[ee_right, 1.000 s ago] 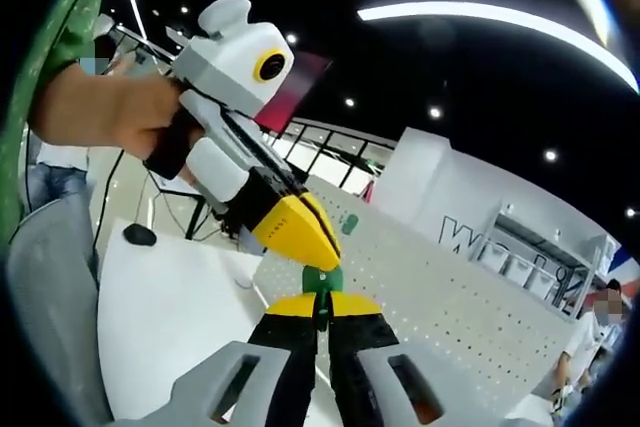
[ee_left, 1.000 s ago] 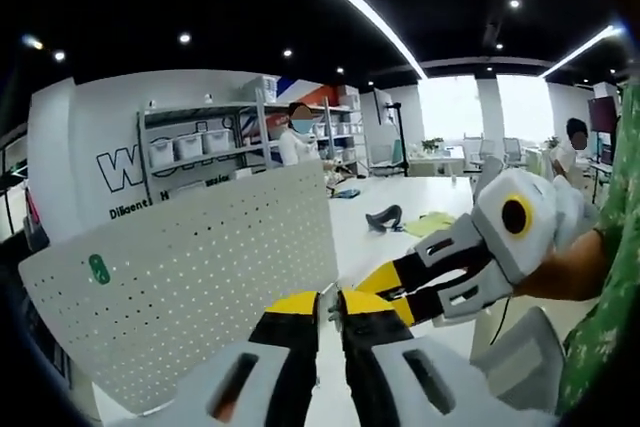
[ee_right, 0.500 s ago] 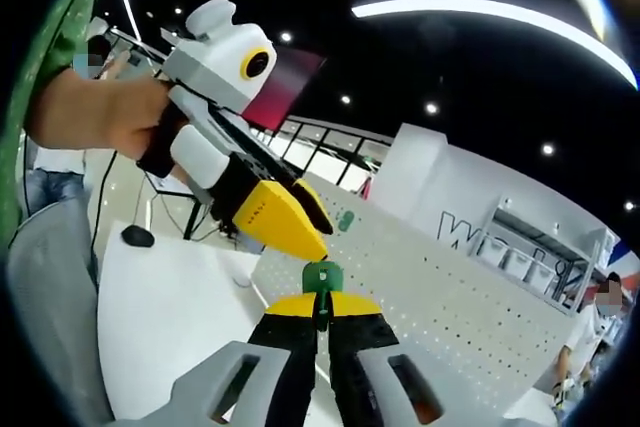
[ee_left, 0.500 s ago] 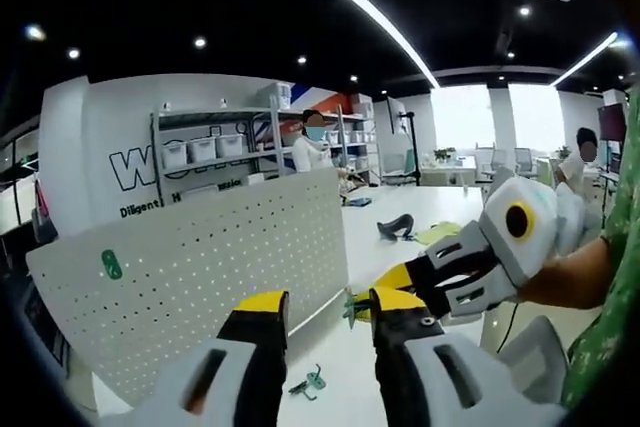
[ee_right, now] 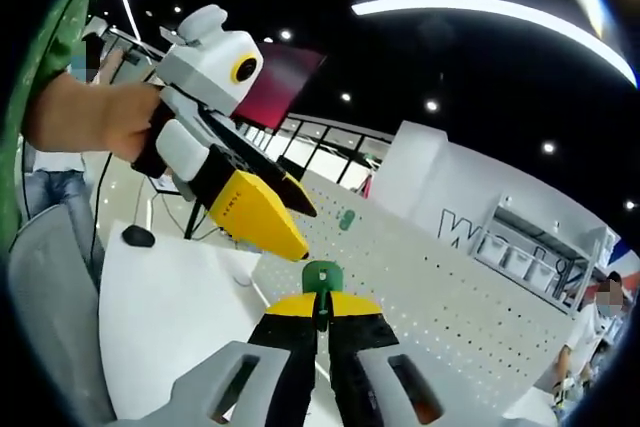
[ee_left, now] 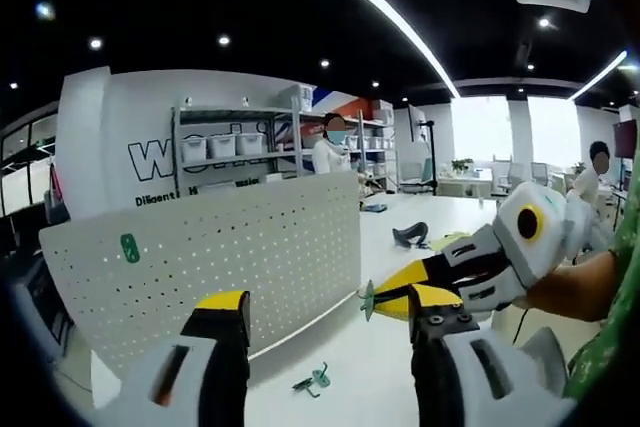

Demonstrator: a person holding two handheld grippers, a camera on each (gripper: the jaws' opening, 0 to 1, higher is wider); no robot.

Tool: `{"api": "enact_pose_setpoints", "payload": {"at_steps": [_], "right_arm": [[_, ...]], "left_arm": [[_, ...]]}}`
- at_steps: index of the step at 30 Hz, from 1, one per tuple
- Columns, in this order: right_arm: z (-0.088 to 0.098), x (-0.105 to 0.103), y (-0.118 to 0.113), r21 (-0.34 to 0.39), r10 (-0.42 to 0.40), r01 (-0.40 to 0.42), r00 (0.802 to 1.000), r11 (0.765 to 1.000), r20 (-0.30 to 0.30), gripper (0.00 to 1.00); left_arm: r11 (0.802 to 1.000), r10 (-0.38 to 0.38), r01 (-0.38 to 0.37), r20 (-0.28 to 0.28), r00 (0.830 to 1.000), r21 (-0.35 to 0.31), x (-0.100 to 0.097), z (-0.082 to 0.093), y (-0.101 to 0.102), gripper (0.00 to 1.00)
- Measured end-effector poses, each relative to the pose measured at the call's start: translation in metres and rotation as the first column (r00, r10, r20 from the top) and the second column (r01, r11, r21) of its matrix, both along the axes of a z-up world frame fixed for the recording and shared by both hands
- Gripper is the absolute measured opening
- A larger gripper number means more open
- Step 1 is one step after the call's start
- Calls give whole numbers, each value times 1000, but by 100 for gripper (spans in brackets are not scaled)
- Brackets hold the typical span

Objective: Insert the hook assembly into the mounting plate slot until the hook locks in place.

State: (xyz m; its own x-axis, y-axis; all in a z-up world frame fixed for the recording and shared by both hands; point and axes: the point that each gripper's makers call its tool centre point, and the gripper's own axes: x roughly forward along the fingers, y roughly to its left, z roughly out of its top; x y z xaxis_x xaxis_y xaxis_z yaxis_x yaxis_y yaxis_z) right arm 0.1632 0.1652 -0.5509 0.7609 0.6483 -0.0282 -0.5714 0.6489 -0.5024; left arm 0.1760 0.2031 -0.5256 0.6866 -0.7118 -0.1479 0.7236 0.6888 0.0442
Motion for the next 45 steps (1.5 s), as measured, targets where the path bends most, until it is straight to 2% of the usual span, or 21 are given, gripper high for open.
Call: {"api": "enact_pose_setpoints", "payload": {"at_steps": [3, 11, 16, 26, 37, 45], "right_arm": [[0, 0, 0, 4, -6, 6, 1000, 1000, -7, 1], [-1, 2, 3, 11, -14, 14, 1000, 1000, -22, 1], [-1, 3, 3, 18, -23, 24, 999, 1000, -32, 1], [1, 8, 5, 53, -44, 47, 997, 998, -64, 1], [0, 18, 9, 130, -75, 94, 987, 987, -144, 1], [2, 24, 10, 235, -85, 141, 968, 962, -235, 1]], "left_arm": [[1000, 11, -11, 2, 1000, -16, -1, -2, 5, 80], [998, 13, -13, 2, 1000, -57, -5, -6, 13, 92], [997, 10, -9, 11, 1000, -76, -9, -9, 19, 94], [998, 11, -10, 12, 1000, -67, -14, -18, 26, 93], [996, 18, -17, 12, 1000, -88, -17, -19, 38, 93], [996, 12, -11, 8, 1000, -93, -21, -23, 41, 92]]}}
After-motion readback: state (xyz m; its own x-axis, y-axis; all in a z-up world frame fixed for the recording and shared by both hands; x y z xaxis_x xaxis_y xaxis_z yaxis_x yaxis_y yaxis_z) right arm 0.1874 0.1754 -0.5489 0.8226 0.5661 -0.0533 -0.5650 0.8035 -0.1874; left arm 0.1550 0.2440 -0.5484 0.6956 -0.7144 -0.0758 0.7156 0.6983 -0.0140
